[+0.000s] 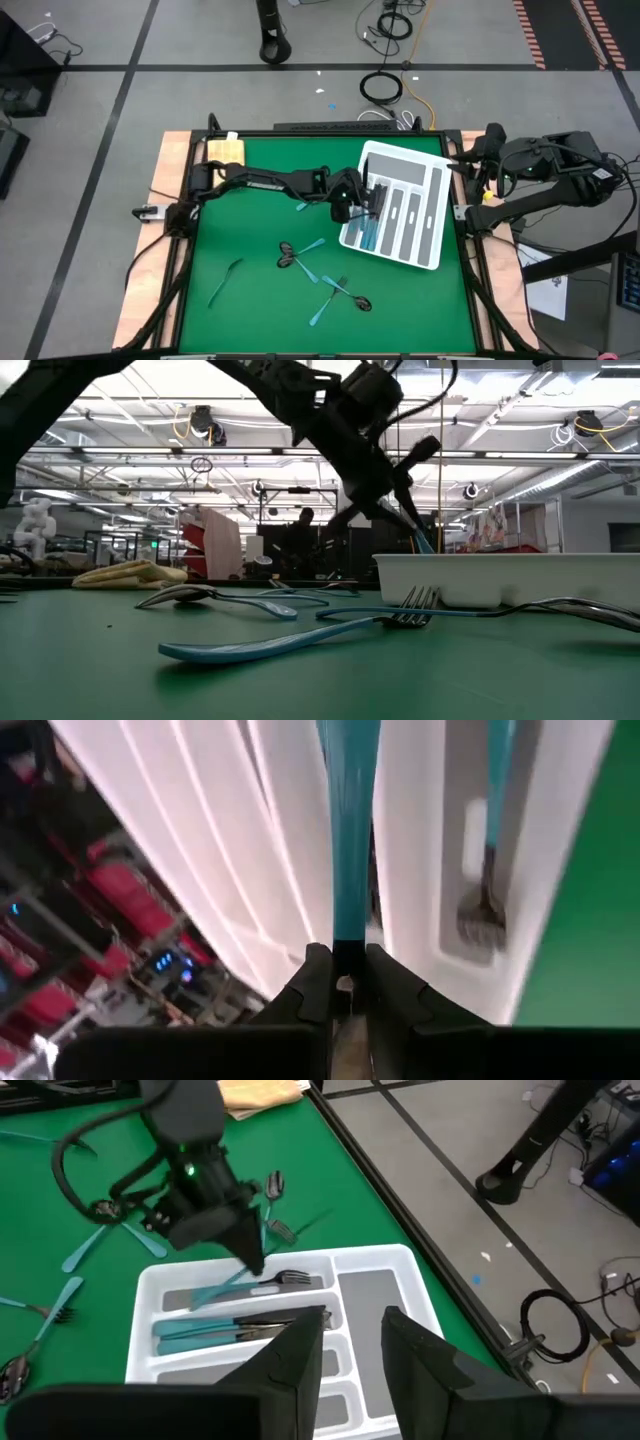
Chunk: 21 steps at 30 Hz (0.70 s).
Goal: Sort silverware
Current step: Put the blue table knife into the white cutlery tray
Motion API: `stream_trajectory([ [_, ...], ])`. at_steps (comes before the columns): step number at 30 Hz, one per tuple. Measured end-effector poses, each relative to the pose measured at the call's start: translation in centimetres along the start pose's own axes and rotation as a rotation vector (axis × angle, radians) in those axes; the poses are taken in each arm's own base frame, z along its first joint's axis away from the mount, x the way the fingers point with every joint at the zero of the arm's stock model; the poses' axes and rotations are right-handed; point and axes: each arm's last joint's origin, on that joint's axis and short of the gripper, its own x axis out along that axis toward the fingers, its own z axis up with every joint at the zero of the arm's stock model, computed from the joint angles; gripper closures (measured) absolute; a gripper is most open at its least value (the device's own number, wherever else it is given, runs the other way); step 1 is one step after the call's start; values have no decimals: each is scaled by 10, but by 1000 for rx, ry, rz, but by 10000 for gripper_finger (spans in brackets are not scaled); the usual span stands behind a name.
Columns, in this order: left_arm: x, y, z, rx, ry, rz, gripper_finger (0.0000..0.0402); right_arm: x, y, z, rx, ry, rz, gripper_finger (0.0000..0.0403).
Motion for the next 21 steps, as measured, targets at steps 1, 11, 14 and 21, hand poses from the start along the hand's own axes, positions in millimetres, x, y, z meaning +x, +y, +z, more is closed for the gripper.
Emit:
stream_trajectory([
  [1,2,3,3,13,-14,12,368,0,0,0,-1,1,-1,310],
  [11,12,19,17,54,-119,73,368,0,0,0,-20,6,-3,310],
  [14,12,18,20,55,-153,70,368,0,0,0,-31,6,-3,310],
  [21,14,16,22,54,-208,81,336,0,0,0,-42,6,-2,308],
])
